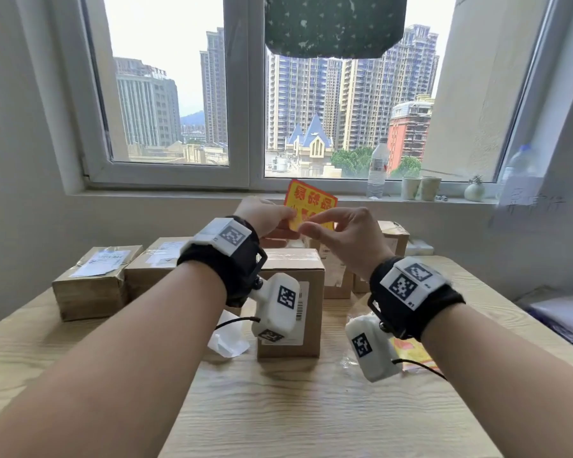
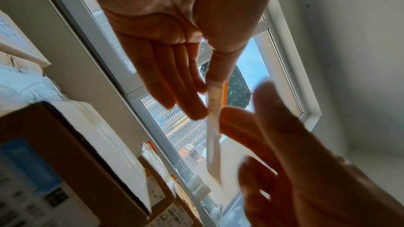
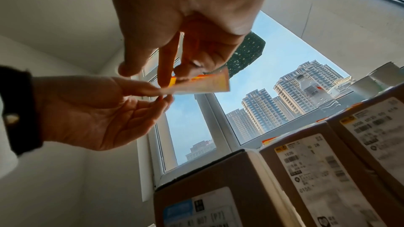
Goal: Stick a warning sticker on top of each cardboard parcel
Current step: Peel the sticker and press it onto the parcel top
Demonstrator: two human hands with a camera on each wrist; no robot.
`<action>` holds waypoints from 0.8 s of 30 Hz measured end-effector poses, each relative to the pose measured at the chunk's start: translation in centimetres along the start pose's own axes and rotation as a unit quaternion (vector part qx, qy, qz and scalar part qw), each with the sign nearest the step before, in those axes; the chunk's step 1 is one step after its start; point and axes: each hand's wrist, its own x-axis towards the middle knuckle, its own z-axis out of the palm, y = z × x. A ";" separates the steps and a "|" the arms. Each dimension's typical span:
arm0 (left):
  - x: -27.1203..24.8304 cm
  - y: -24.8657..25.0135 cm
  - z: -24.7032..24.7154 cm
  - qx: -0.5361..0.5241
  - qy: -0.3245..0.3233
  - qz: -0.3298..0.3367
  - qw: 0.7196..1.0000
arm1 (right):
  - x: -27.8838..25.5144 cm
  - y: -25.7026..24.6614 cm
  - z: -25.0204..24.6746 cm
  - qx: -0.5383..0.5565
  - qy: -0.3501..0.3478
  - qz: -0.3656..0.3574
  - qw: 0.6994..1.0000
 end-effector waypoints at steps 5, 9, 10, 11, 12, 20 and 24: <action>0.6 -1.5 -1.5 0.008 -0.025 -0.013 1.000 | 0.8 1.6 -1.0 0.038 0.033 0.110 0.993; 1.0 -2.3 -1.8 -0.007 -0.048 -0.026 0.998 | 1.2 2.1 -0.7 0.162 -0.031 0.221 0.961; 1.2 -2.5 -1.9 -0.004 -0.049 -0.028 0.998 | 1.4 2.2 -0.4 0.163 -0.015 0.223 0.961; 1.4 -2.7 -1.8 0.002 -0.045 -0.030 0.999 | 1.7 2.4 -0.1 0.156 0.002 0.222 0.962; 1.6 -2.8 -1.8 0.013 -0.035 -0.030 0.999 | 2.0 2.4 0.3 0.150 0.011 0.221 0.964; 4.1 -4.4 -1.9 0.159 0.061 -0.012 0.985 | 3.8 4.1 2.5 0.041 0.013 0.242 0.969; 4.9 -5.1 -1.9 0.216 0.083 -0.010 0.973 | 4.2 4.1 3.1 0.022 -0.010 0.265 0.964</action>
